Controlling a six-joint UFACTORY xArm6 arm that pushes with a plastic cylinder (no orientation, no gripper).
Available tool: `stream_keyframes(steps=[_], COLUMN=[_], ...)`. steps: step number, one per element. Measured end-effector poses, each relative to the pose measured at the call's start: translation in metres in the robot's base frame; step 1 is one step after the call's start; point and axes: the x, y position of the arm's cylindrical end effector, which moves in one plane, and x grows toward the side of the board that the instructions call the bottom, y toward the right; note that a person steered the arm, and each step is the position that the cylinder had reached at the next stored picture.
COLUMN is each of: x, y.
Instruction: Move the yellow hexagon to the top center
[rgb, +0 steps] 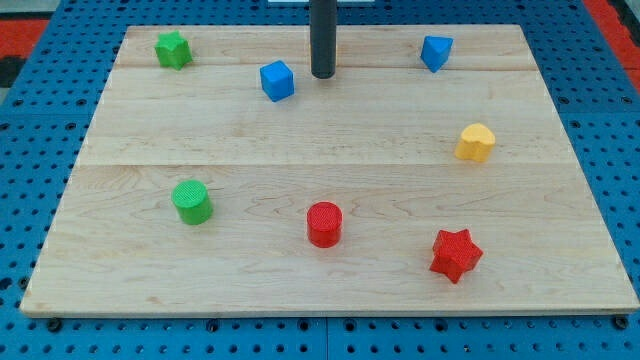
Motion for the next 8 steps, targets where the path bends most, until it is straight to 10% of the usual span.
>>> stream_keyframes(steps=[8], x=[-0.029], y=[0.022])
